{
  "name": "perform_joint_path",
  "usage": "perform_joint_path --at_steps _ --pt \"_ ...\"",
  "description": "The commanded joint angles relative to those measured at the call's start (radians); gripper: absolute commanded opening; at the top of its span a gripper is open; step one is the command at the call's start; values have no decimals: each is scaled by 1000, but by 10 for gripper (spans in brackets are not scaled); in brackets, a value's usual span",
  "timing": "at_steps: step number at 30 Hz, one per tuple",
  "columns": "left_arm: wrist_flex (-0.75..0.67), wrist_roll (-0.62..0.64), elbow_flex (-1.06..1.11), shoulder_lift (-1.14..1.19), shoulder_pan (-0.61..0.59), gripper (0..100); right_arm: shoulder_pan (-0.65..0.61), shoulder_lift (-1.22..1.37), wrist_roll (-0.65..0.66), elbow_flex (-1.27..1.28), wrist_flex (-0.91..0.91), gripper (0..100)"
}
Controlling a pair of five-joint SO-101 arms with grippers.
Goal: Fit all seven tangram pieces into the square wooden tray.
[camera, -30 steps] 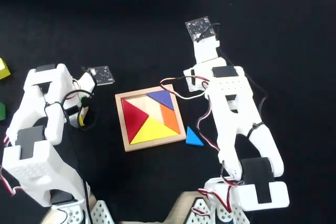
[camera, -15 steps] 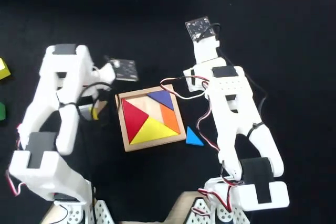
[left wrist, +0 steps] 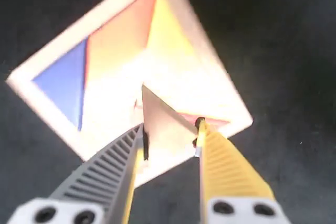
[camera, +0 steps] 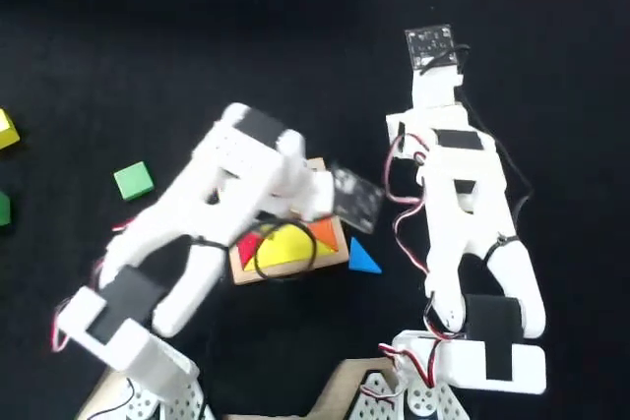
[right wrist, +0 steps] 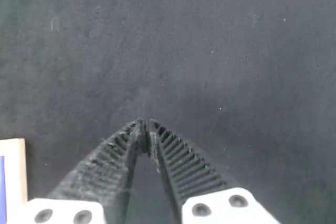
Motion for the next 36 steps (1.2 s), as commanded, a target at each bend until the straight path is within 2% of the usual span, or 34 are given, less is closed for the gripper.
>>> perform_joint_path --at_steps 1,12,14,19,28,30,33,36 --pt "-44 -32 -42 61 41 105 11 -54 -9 -5 -25 11" --pt "-80 -31 -42 132 33 109 11 -54 -9 -7 -25 11" --pt "-81 2 -44 132 33 116 11 -54 -9 -7 -25 11" --pt "-77 86 -81 143 22 242 11 -54 -9 -7 -25 11" --pt "-80 86 -84 132 16 232 12 -62 -9 -5 -25 11" --pt "-54 95 -107 130 2 230 32 -64 -9 -12 -17 11" --pt "60 130 -188 123 -47 229 92 -97 -11 -42 -2 11" --pt "153 129 -242 95 -114 180 161 -174 -72 -82 81 11"
